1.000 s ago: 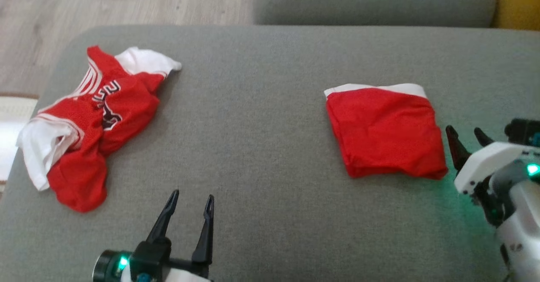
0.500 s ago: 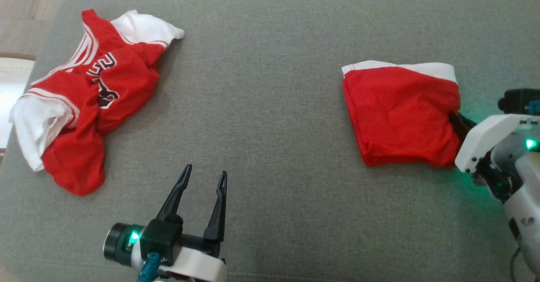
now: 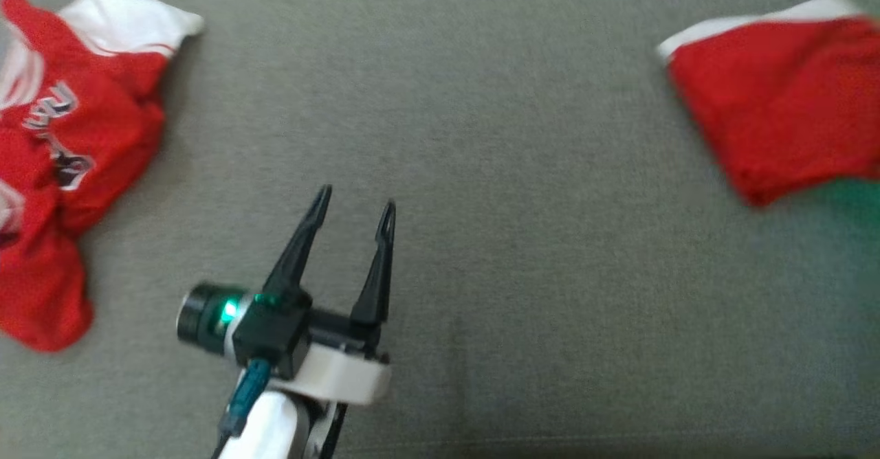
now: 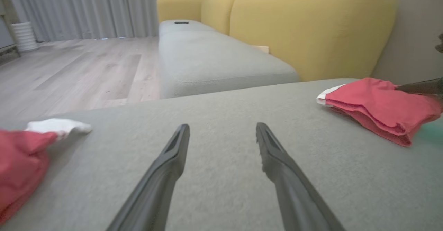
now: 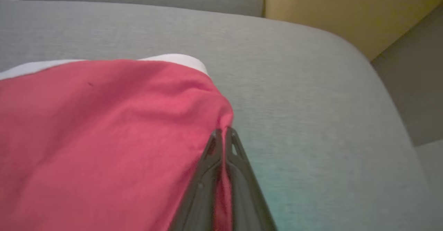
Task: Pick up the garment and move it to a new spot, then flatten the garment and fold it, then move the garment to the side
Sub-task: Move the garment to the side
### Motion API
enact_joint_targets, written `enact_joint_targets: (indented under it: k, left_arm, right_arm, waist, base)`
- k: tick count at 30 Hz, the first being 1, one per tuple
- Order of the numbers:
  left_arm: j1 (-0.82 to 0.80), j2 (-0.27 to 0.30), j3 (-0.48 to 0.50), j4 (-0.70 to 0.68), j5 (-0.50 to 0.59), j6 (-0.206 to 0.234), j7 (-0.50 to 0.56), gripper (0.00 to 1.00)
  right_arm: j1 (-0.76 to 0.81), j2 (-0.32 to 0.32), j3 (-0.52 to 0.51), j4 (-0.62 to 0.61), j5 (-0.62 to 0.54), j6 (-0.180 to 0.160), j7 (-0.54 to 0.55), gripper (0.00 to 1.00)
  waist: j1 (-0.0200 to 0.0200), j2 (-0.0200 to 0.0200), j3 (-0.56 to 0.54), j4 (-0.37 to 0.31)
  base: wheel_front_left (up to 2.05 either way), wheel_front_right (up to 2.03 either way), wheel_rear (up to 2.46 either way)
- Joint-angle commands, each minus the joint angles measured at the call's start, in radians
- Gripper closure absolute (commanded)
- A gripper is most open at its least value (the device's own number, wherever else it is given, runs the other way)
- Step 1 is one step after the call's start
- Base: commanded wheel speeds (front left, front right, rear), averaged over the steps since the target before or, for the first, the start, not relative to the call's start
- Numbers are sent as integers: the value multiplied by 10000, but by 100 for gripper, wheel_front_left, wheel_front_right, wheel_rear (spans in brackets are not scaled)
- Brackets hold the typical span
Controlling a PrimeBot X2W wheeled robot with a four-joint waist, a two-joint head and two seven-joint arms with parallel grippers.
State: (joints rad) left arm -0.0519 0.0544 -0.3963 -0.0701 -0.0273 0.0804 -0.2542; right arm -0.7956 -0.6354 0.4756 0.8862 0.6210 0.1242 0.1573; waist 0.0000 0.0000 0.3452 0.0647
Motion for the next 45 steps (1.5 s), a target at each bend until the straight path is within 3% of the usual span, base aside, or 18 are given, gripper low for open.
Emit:
enact_joint_targets:
  k: [1,11,13,17,18,19,21,24,31,35,40,45]
  left_arm:
    - [-620,-41,157,-532,143,30,-76,0]
    - [-1595,3,-32,-1086,339,-55,-76,0]
    - [-1737,18,-82,-1157,351,-77,-76,0]
    - [-1872,41,-203,-1169,318,-118,-76,0]
    - [-1874,45,-236,-1137,305,-127,-76,0]
    - [-1866,46,-265,-1097,293,-122,-76,0]
    - [-1786,43,-273,-1042,267,-44,-76,0]
    - [-1502,44,-223,-933,186,95,-76,0]
    - [-407,85,319,-262,-162,419,-76,0]
    - [132,133,790,418,-386,498,-76,0]
    - [555,149,1316,486,-470,634,-76,0]
    - [1168,158,1771,577,-657,642,-76,0]
  right_arm:
    - [-301,-750,-41,-62,-262,65,-168,100]
    - [-1113,-2289,-769,215,-936,65,-407,100]
    - [-1278,-2706,-856,175,-1492,65,-544,100]
    - [-1379,-2662,-1588,217,-2183,65,-582,97]
    - [-1355,-2623,-1836,298,-2408,65,-531,29]
    - [-1332,-2599,-2107,367,-2695,65,-566,0]
    - [-1303,-2487,-2712,419,-3483,65,-877,0]
    - [-1025,-1718,-3531,207,-4567,65,-1280,0]
    - [878,1315,-4909,-1034,-5809,65,-2142,0]
    - [2325,2843,-4845,-1714,-6081,65,-2898,0]
    - [3739,4253,-4342,-2320,-5762,65,-3927,0]
    - [4717,4775,-3505,-3254,-4478,65,-4178,0]
  waist:
    - [0,0,729,-596]
    - [0,0,1671,-929]
    - [0,0,1840,-892]
    - [0,0,1884,-740]
    - [0,0,1828,-680]
    - [0,0,1738,-602]
    - [0,0,1484,-485]
    - [0,0,910,-393]
    - [0,0,-882,-316]
    - [0,0,-1917,-267]
    - [0,0,-2923,-266]
    - [0,0,-3575,-332]
  base:
    - [0,0,0]
    - [0,0,0]
    - [0,0,0]
    - [0,0,0]
    - [0,0,0]
    - [0,0,0]
    - [0,0,0]
    - [0,0,0]
    - [0,0,0]
    - [0,0,0]
    - [0,0,0]
    - [0,0,0]
